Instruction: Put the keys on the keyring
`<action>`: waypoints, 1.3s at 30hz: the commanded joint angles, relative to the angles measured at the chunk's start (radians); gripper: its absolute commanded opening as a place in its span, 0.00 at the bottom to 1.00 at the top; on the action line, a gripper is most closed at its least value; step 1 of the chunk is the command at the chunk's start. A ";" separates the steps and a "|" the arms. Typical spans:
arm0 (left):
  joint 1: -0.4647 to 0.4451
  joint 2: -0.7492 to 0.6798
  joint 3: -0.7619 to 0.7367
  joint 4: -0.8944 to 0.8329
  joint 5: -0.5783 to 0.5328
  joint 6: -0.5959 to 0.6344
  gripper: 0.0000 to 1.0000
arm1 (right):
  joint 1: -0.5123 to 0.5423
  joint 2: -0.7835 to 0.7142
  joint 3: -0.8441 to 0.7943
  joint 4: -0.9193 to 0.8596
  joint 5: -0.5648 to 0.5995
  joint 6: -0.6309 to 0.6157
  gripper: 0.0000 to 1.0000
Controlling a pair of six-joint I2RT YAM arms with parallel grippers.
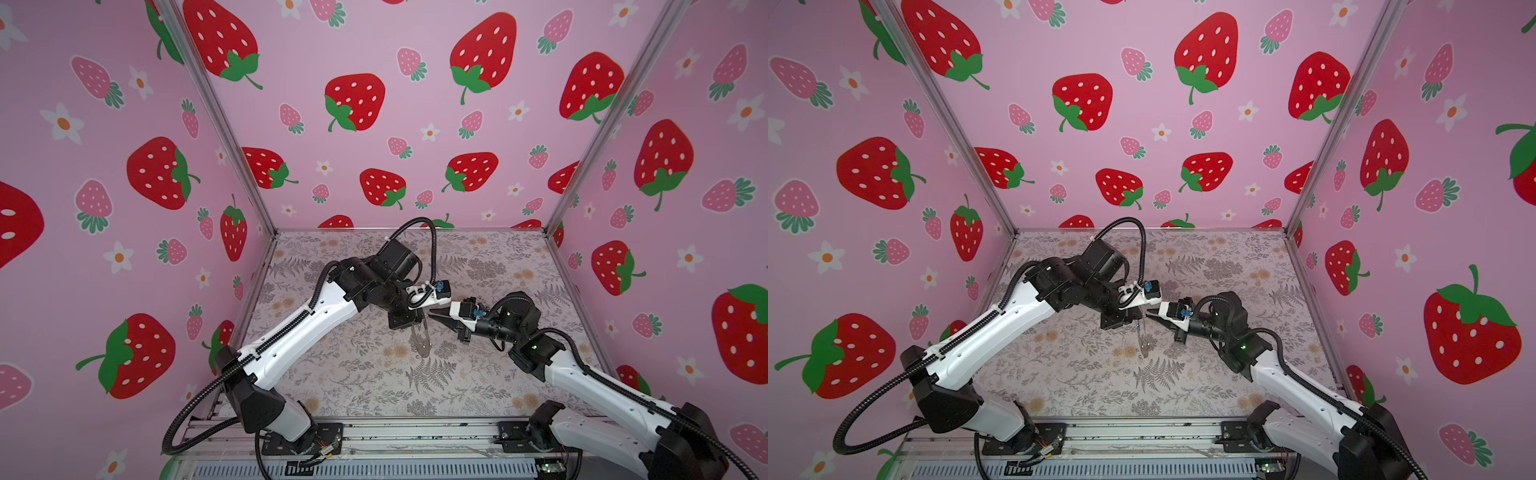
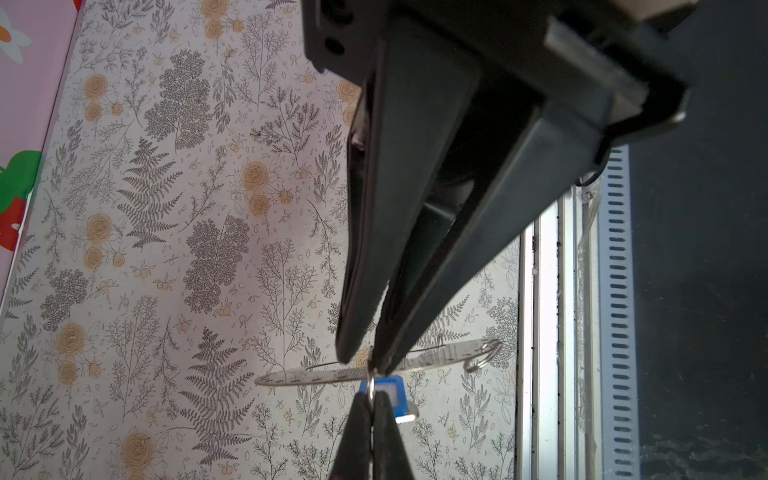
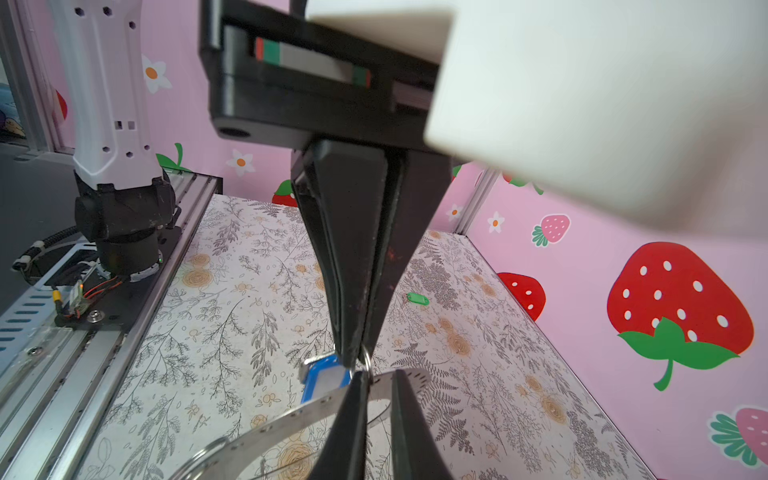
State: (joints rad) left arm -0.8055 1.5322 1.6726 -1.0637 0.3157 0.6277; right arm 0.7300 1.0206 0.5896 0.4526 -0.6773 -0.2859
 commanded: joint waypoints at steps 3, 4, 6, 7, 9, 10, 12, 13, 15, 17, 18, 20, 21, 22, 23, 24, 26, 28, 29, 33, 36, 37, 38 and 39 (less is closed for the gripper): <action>-0.008 -0.018 0.037 0.007 0.045 0.000 0.00 | -0.004 0.003 -0.014 0.040 -0.021 0.017 0.14; -0.008 -0.020 0.035 0.011 0.051 0.001 0.00 | -0.003 0.001 -0.017 0.045 -0.021 0.020 0.14; -0.008 -0.023 0.030 0.016 0.052 0.000 0.00 | -0.003 -0.001 -0.020 0.052 -0.019 0.025 0.14; -0.008 -0.023 0.030 0.015 0.058 0.000 0.00 | -0.003 -0.001 -0.020 0.052 -0.020 0.024 0.14; -0.008 -0.023 0.029 0.015 0.062 0.000 0.00 | -0.004 0.000 -0.022 0.051 -0.022 0.024 0.14; -0.008 -0.023 0.027 0.012 0.068 0.000 0.00 | -0.003 0.000 -0.023 0.052 -0.024 0.025 0.14; -0.008 -0.023 0.026 0.011 0.069 0.000 0.00 | -0.003 -0.002 -0.025 0.058 -0.022 0.025 0.13; -0.008 -0.023 0.026 0.010 0.070 -0.001 0.00 | -0.003 -0.003 -0.026 0.058 -0.021 0.025 0.11; -0.008 -0.023 0.026 0.009 0.072 0.000 0.00 | -0.003 -0.004 -0.026 0.057 -0.020 0.026 0.11; -0.008 -0.025 0.025 0.012 0.077 0.000 0.00 | -0.003 0.001 -0.025 0.051 -0.025 0.025 0.10; -0.008 -0.024 0.025 0.012 0.080 0.001 0.00 | -0.003 0.000 -0.025 0.051 -0.025 0.024 0.10; -0.008 -0.024 0.024 0.010 0.085 0.005 0.00 | -0.003 -0.002 -0.027 0.057 -0.024 0.027 0.07; -0.008 -0.025 0.023 0.010 0.084 0.002 0.00 | -0.003 -0.003 -0.029 0.060 -0.025 0.028 0.06; -0.008 -0.024 0.023 0.010 0.086 0.004 0.00 | -0.004 -0.004 -0.029 0.060 -0.026 0.029 0.05; -0.008 -0.025 0.023 0.013 0.089 0.003 0.00 | -0.003 -0.001 -0.027 0.058 -0.027 0.028 0.04; -0.008 -0.025 0.020 0.016 0.092 0.003 0.00 | -0.003 -0.002 -0.027 0.058 -0.028 0.030 0.03; -0.006 -0.027 0.013 0.023 0.094 0.007 0.00 | -0.003 0.002 -0.030 0.062 -0.033 0.034 0.01; -0.007 -0.030 0.005 0.029 0.094 0.005 0.00 | -0.003 0.002 -0.034 0.074 -0.038 0.042 0.01; -0.007 -0.035 0.001 0.034 0.094 0.005 0.00 | -0.003 0.002 -0.035 0.077 -0.040 0.047 0.01; -0.007 -0.053 -0.016 0.057 0.097 0.006 0.00 | -0.003 0.005 -0.038 0.077 -0.042 0.051 0.02; -0.006 -0.060 -0.026 0.066 0.092 0.006 0.00 | -0.003 0.006 -0.043 0.092 -0.042 0.059 0.00; -0.006 -0.059 -0.029 0.068 0.088 0.003 0.02 | -0.003 0.003 -0.045 0.101 -0.041 0.064 0.00; -0.004 -0.059 -0.033 0.069 0.090 0.001 0.04 | -0.003 0.000 -0.051 0.116 -0.041 0.071 0.00; -0.003 -0.061 -0.036 0.071 0.091 0.000 0.05 | -0.003 -0.003 -0.056 0.127 -0.035 0.077 0.00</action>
State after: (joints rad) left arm -0.8059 1.4971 1.6455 -1.0229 0.3492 0.6247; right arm 0.7300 1.0218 0.5591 0.5415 -0.7078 -0.2169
